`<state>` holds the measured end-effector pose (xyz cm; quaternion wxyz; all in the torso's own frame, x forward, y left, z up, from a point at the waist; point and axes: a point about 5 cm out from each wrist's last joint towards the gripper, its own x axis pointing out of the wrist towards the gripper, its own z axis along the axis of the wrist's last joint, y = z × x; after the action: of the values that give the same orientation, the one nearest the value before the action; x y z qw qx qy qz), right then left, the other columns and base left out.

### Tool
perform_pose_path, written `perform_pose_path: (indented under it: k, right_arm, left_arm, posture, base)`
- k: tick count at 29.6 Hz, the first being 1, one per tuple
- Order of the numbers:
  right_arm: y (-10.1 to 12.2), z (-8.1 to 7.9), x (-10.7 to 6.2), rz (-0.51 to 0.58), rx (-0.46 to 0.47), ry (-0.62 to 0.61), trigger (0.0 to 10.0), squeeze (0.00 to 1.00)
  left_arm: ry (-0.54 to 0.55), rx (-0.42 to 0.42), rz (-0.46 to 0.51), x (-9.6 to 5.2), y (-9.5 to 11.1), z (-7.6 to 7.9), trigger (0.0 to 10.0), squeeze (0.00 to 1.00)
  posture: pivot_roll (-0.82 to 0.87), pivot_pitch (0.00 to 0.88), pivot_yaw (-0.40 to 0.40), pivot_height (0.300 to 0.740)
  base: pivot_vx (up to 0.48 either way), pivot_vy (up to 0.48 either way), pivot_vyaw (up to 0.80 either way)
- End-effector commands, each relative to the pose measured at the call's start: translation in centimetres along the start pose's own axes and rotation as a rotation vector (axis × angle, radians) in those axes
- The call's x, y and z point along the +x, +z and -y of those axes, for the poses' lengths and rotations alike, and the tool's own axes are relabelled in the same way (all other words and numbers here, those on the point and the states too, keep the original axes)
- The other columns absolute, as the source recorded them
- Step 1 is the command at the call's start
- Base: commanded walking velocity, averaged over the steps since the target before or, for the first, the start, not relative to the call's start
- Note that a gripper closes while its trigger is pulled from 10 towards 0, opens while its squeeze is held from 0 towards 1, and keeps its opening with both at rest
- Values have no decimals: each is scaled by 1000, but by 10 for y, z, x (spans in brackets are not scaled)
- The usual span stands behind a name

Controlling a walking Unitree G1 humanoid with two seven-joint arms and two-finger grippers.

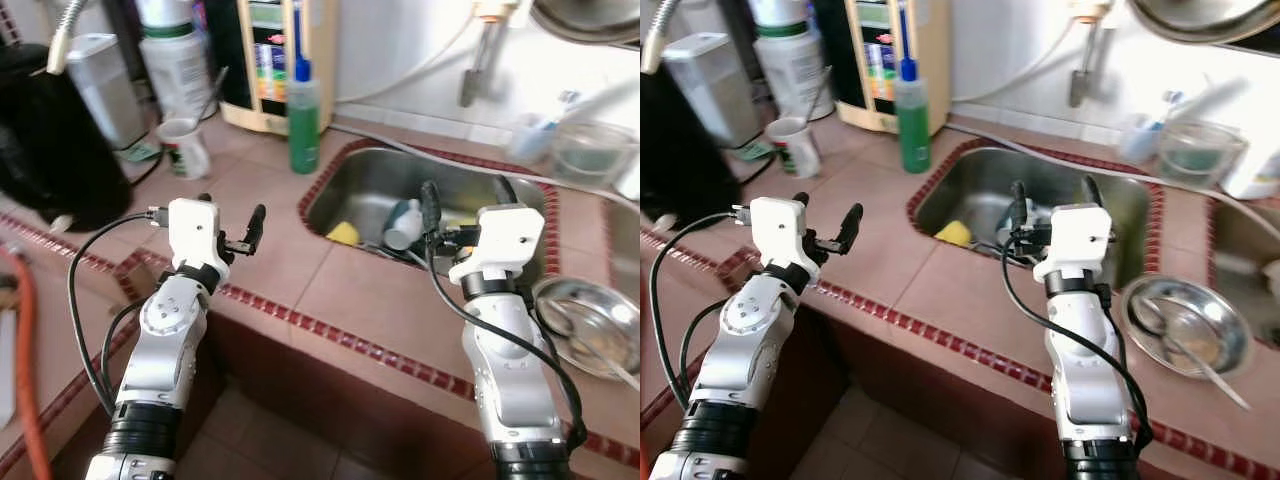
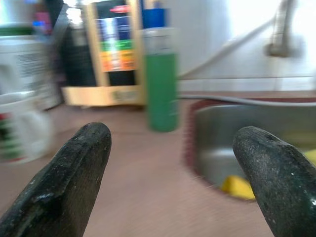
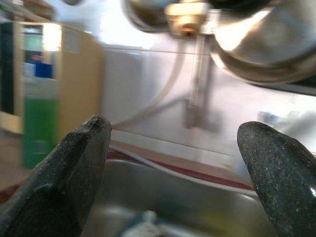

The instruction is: Kitchen organization

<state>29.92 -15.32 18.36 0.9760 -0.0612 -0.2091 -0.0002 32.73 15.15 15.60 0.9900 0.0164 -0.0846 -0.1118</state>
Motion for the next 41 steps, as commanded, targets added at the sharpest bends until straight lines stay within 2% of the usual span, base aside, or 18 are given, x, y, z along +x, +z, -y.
perform_pose_path:
  k: [1, 7, 13, 41]
  right_arm:
    - [-2, 1, 1, -16, -7, -7, 10000, 0]
    - [-2, 2, 1, -21, -16, -5, 10000, 0]
    - [-2, 2, 2, -20, -26, -3, 10000, 0]
    - [1, -5, 2, 17, -33, 65, 10000, 0]
  left_arm:
    - [-9, 7, 7, 2, 2, 1, 10000, 0]
    - [-19, -2, 13, 2, 4, 3, 10000, 0]
    - [-20, -17, 12, 2, 3, 4, 10000, 0]
    - [-13, -48, 10, 0, 2, 6, 10000, 0]
  posture:
    - [-166, 0, 47, 711]
    - [-167, 0, 45, 711]
    - [-168, 0, 43, 711]
    - [-156, 0, 15, 711]
  base:
    - [0, 0, -775]
    - [0, -81, -775]
    - [0, -454, -715]
    - [0, -480, 0]
